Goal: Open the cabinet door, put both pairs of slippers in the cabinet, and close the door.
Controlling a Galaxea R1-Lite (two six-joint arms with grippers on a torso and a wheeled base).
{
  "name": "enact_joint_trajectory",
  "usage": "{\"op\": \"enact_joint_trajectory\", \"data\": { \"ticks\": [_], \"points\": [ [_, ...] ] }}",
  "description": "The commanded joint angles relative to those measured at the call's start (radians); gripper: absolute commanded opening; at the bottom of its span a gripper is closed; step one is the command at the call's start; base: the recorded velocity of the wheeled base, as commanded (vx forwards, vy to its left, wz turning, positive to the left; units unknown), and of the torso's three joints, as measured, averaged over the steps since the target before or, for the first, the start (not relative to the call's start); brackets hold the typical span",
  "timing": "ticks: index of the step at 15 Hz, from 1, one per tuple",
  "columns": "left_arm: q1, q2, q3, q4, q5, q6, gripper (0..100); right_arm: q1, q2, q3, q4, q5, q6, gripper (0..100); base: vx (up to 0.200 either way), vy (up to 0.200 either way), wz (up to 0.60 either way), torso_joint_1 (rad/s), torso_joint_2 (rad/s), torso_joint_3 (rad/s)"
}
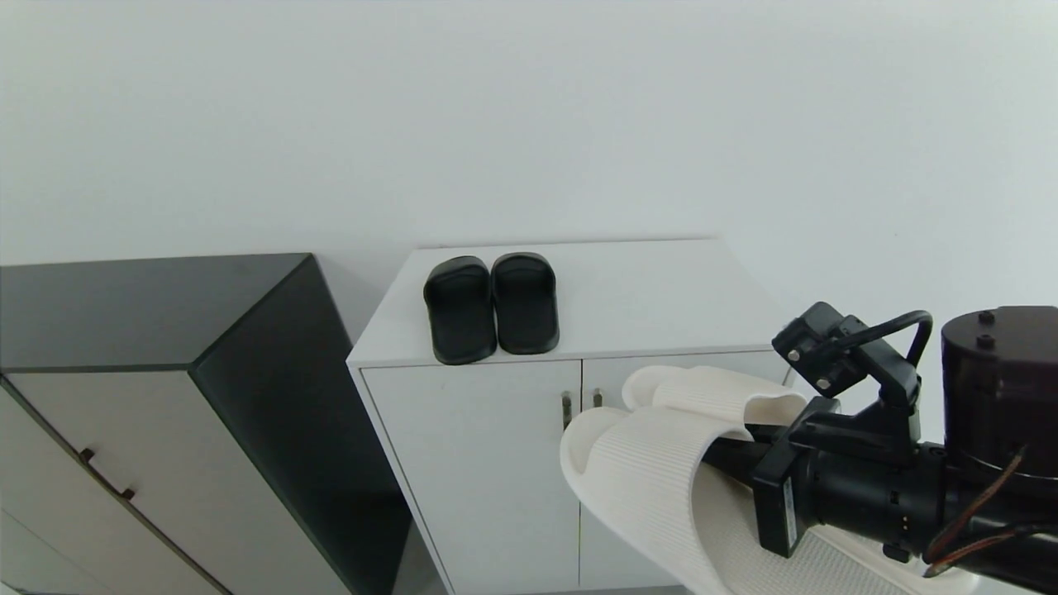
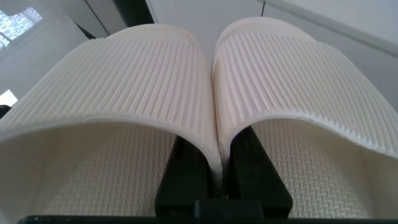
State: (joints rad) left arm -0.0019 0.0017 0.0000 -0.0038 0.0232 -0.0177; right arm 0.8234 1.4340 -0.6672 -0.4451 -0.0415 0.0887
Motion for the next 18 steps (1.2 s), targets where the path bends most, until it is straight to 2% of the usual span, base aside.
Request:
{"op": "enact_joint_trajectory", "data": {
  "ticks": [1, 8, 9, 14, 18],
  "points": [
    [0.0, 0.001, 0.0, -0.001, 0.0, 0.001, 0, 0.0, 0.014, 0.005, 0.0, 0.0, 0.0, 0, 0.0, 0.0, 0.0, -0.212, 0.48, 0.271],
    [0.0, 0.001, 0.0, 0.001, -0.003, 0.002, 0, -0.001, 0.025, 0.006, -0.001, 0.0, 0.0, 0, 0.0, 0.0, 0.0, -0.216, 0.53, 0.309],
    [0.0, 0.001, 0.0, 0.001, -0.005, 0.002, 100, -0.001, 0.028, 0.014, -0.001, 0.0, 0.0, 0, 0.0, 0.0, 0.0, -0.203, 0.5, 0.315],
    [0.0, 0.001, 0.0, 0.001, -0.005, 0.004, 100, -0.003, 0.072, 0.037, -0.055, -0.003, 0.0, 0, 0.0, 0.0, 0.0, -0.18, 0.5, 0.322],
    [0.0, 0.001, 0.0, 0.001, -0.008, 0.022, 100, -0.003, 0.069, 0.067, -0.113, -0.011, 0.0, 0, 0.0, 0.0, 0.0, -0.15, 0.48, 0.322]
  ]
}}
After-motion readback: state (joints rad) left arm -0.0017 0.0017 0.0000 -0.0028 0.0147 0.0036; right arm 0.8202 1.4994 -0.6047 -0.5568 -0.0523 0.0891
